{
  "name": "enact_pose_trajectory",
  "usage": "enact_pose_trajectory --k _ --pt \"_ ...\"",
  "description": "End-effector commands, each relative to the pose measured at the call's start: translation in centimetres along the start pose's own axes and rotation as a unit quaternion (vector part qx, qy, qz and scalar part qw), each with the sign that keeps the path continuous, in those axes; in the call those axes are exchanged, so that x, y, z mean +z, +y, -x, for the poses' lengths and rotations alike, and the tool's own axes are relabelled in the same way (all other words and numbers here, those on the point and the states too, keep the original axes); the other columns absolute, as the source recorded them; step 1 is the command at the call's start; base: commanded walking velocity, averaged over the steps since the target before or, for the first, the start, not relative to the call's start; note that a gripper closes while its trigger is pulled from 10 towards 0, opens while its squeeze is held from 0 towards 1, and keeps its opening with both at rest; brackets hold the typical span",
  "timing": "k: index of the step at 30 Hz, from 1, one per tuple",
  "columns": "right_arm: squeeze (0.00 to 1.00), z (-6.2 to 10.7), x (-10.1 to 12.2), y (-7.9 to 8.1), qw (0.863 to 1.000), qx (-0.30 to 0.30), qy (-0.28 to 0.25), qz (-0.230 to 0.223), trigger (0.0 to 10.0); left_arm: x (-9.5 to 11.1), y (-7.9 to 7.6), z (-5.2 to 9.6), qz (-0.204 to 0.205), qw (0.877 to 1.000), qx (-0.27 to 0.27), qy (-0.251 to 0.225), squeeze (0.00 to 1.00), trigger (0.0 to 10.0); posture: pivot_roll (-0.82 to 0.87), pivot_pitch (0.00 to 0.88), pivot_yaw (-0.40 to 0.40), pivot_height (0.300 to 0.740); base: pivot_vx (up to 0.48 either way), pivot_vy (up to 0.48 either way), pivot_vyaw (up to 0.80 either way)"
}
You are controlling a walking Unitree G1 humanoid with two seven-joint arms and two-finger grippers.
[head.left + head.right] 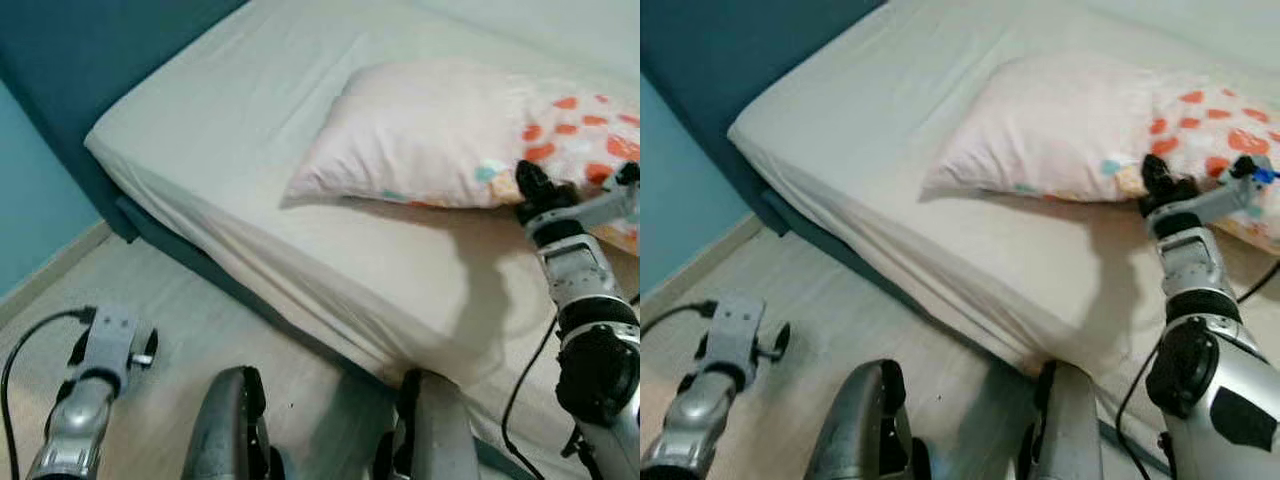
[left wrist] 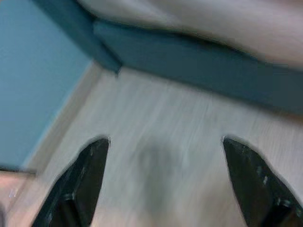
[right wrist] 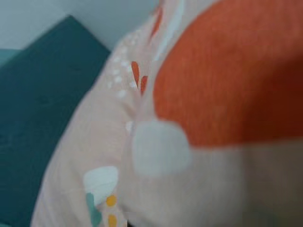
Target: Clean up the room
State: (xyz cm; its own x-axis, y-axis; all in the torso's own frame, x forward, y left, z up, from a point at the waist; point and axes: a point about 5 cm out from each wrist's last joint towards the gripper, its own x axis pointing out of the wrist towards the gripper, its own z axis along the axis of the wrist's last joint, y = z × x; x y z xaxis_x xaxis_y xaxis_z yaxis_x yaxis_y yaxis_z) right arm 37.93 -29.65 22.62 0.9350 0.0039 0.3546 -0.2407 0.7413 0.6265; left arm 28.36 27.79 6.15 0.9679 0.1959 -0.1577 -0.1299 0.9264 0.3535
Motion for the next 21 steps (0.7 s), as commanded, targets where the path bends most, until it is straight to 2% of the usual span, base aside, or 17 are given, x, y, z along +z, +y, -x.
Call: enact_pose_trajectory --k 1,3,4,5,6,9,12,15,18,21 --pt "0.00 -0.2 0.7 0.7 0.999 0.041 -0.013 0.008 0.0 -1.3 0.2 0.3 0.011 0.999 0.011 0.034 0.00 10.0 0.17 0.092 -0.016 0.491 0.000 0.000 0.00" --pt "0.00 0.3 1.5 1.6 0.995 0.094 -0.031 0.013 0.0 1.8 0.2 -2.0 0.019 1.000 0.025 -0.003 0.00 10.0 0.13 0.035 0.003 0.501 0.000 0.000 0.00" --pt "0.00 0.3 1.5 1.6 0.995 0.094 -0.031 0.013 0.0 1.8 0.2 -2.0 0.019 1.000 0.025 -0.003 0.00 10.0 0.13 0.035 0.003 0.501 0.000 0.000 0.00" --pt "0.00 1.1 2.6 2.3 0.991 0.122 -0.048 0.025 0.0 3.2 0.2 -2.9 0.024 0.999 0.031 -0.019 0.00 10.0 0.11 0.016 0.008 0.511 0.000 0.000 0.00" --pt "0.00 1.4 3.1 2.6 0.989 0.131 -0.056 0.029 0.0 3.5 0.1 -3.2 0.026 0.999 0.033 -0.020 0.00 10.0 0.10 0.010 0.011 0.516 0.000 0.000 0.00" --pt "0.00 2.0 3.7 3.3 0.987 0.145 -0.063 0.038 0.0 3.7 -0.1 -3.4 0.029 0.999 0.033 -0.020 0.00 10.0 0.09 0.000 0.015 0.521 0.000 0.000 0.00" --pt "0.00 3.2 4.3 5.3 0.978 0.189 -0.063 0.055 0.0 4.1 -0.6 -4.0 0.039 0.998 0.037 -0.016 0.00 10.0 0.06 0.000 0.021 0.536 0.000 0.000 0.00" --pt "0.00 4.0 4.2 6.0 0.976 0.203 -0.051 0.066 0.0 4.2 -0.8 -4.2 0.044 0.998 0.037 -0.014 0.00 10.0 0.05 0.000 0.019 0.546 0.000 0.000 0.00" --pt "0.00 4.4 4.0 5.8 0.978 0.194 -0.045 0.068 0.0 4.2 -1.0 -4.2 0.045 0.998 0.037 -0.011 0.00 10.0 0.05 0.000 0.023 0.551 0.000 0.000 0.00" --pt "0.00 5.3 3.1 4.9 0.984 0.165 -0.029 0.065 0.0 3.8 -1.4 -4.3 0.050 0.998 0.033 0.000 0.00 10.0 0.03 0.000 0.031 0.561 0.000 0.000 0.00"
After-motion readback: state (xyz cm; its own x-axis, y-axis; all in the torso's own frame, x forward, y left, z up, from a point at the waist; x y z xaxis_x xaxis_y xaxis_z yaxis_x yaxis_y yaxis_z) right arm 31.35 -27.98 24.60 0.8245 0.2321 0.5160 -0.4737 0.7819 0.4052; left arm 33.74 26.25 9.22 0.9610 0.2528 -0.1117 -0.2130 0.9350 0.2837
